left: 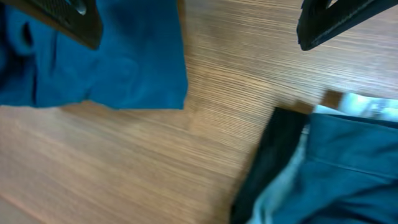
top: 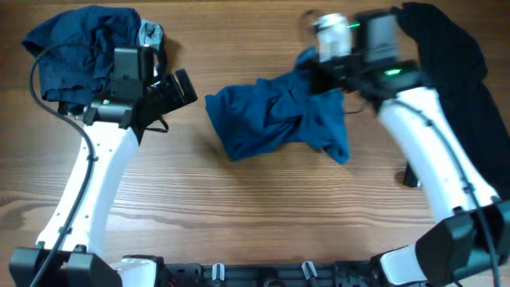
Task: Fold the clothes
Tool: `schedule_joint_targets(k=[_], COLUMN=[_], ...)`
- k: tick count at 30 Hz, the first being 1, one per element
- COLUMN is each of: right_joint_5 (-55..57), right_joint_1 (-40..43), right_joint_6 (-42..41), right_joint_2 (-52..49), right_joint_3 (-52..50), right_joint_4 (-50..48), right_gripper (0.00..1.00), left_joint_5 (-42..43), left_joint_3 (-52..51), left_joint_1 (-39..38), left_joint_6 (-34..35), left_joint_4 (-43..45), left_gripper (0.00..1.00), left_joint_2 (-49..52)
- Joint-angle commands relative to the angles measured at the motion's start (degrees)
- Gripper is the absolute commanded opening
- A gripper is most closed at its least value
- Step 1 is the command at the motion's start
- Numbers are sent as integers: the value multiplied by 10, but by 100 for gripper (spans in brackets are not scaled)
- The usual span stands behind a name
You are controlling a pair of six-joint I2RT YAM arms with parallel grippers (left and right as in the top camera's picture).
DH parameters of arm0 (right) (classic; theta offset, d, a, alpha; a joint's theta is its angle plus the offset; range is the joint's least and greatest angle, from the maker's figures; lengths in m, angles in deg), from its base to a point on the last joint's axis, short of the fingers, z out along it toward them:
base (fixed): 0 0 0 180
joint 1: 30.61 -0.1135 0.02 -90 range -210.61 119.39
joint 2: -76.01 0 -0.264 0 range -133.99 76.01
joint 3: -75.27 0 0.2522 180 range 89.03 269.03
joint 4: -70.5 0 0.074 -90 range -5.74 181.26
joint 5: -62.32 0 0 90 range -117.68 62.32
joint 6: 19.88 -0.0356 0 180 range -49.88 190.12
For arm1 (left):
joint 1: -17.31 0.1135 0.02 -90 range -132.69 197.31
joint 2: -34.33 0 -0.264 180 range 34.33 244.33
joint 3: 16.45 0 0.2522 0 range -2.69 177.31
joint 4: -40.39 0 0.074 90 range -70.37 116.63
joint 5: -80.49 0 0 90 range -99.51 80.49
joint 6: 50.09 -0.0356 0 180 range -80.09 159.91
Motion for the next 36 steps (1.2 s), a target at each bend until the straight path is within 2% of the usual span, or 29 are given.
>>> schedule_joint_targets(k=[1, 5, 10, 11, 12, 13, 14, 17, 19, 21, 25, 29, 30, 36], right_joint_5=[2, -5, -31, -40, -40, -40, -40, -40, -21, 32, 33, 34, 37, 60], right_joint_1=[-79, -150, -185, -187, -187, -187, -181, -161, -141, -90, 18, 90, 105, 107], right_joint_6=[-46, -72, -73, -73, -71, -67, -58, -51, -51, -61, -60, -58, -56, -56], right_joint_2=[-47, -124, -192, -193, -193, -189, -182, -149, -134, -120, -119, -119, -119, -120], right_joint_3=[10, 10, 10, 10, 10, 12, 23, 80, 124, 162, 166, 165, 164, 154], right_joint_4=[-37, -89, -167, -171, -172, -172, -165, -125, -81, -1, 117, 165, 180, 179], right_gripper=[4, 4, 5, 15, 63, 85, 93, 95, 95, 95, 98, 99, 99, 99], left_joint_5=[-8, -7, -8, -7, -7, -7, -7, 6, 65, 116, 139, 156, 155, 207], left_joint_3=[4, 4, 4, 4, 4, 4, 4, -1, 0, -1, -1, -1, -1, -1], left_joint_1=[49, 120, 130, 130, 130, 130, 130, 130, 129, 114, 56, -10, -13, -21], left_joint_6=[-3, -3, -3, -3, -3, -3, -3, -3, -3, -3, -22, -30, 1, 14], left_joint_4=[1, -7, -35, -37, -37, -38, -40, -42, -51, -85, -151, -110, -90, -1], left_gripper=[100, 100, 100, 100, 100, 100, 100, 100, 100, 100, 100, 100, 100, 100], left_joint_2=[-64, -147, -156, -154, -153, -153, -153, -150, -134, -89, 21, 150, 196, 239])
